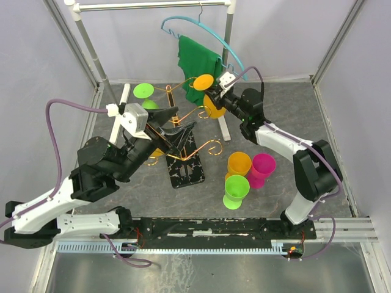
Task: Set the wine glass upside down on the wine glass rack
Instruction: Turn the wine glass upside down at the wine rack.
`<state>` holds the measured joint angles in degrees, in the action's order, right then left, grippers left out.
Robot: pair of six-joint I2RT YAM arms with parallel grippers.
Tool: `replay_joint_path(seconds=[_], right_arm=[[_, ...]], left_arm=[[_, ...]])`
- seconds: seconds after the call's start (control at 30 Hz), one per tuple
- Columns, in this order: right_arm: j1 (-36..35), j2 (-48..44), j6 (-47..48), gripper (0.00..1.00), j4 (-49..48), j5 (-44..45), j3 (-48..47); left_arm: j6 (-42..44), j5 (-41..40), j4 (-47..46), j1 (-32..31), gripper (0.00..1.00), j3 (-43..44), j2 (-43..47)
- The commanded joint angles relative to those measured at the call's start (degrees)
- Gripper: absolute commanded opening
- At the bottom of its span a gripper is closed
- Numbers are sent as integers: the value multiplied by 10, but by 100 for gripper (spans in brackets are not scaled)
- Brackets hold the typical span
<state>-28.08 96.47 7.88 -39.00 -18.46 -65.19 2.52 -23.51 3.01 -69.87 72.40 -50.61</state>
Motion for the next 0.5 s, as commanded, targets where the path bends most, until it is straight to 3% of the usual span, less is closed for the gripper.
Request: replay_joint_path(seconds=[0.0,0.47], right_arm=[[-2,28,-3,1,-19,-31,-41],[-6,4,-12,1,-35,-28,-11]], left_arm=[[17,-7,-10,-1,71,-3,11],[22,-14,-17,-1,72,-12,6]])
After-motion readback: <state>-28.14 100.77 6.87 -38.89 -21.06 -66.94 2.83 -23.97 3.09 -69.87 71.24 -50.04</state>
